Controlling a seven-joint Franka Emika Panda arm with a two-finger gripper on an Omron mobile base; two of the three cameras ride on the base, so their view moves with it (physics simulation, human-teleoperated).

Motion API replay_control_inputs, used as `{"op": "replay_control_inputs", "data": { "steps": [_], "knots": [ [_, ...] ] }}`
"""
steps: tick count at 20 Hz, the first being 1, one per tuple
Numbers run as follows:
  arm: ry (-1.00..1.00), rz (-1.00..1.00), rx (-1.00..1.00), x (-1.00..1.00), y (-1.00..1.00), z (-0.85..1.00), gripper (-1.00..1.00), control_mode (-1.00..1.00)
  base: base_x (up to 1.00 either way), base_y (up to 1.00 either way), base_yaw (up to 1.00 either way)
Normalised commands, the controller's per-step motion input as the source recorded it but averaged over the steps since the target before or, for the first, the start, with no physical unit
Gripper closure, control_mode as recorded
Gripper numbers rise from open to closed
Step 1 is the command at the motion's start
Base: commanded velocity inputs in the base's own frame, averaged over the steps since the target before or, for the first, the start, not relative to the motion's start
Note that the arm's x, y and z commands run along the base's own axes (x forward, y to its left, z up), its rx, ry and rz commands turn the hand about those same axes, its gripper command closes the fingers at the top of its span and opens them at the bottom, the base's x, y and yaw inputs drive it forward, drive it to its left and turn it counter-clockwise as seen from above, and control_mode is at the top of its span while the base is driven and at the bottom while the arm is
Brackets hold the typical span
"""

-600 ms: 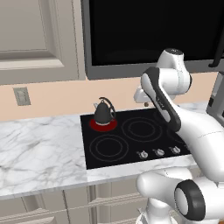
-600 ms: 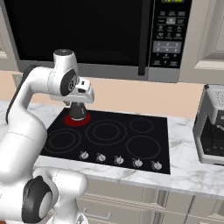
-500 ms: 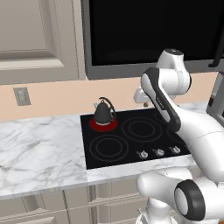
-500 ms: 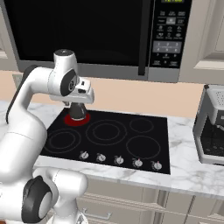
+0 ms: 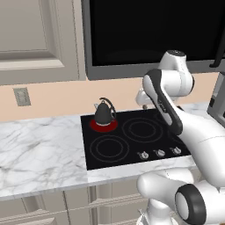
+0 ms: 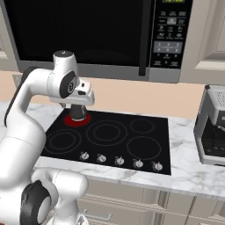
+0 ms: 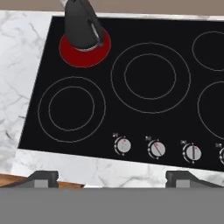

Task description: The kettle is done boiling. Turn off the stove, then wait for 300 timesteps before moving the kettle to the dining table.

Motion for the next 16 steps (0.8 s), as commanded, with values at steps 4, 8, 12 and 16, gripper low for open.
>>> {"op": "replay_control_inputs", "data": {
  "steps": [4, 8, 12, 16],
  "knots": [
    [0.0, 0.0, 0.0, -0.37, -0.21, -0.22, -1.0, -1.0, 0.0, 0.0, 0.0],
    [0.02, 0.0, 0.0, -0.27, -0.17, -0.27, -1.0, -1.0, 0.0, 0.0, 0.0],
    [0.05, 0.0, 0.0, -0.08, -0.09, -0.29, -1.0, -1.0, 0.0, 0.0, 0.0],
    [0.05, 0.0, 0.0, -0.02, -0.08, -0.36, -1.0, -1.0, 0.0, 0.0, 0.0]
  ]
}}
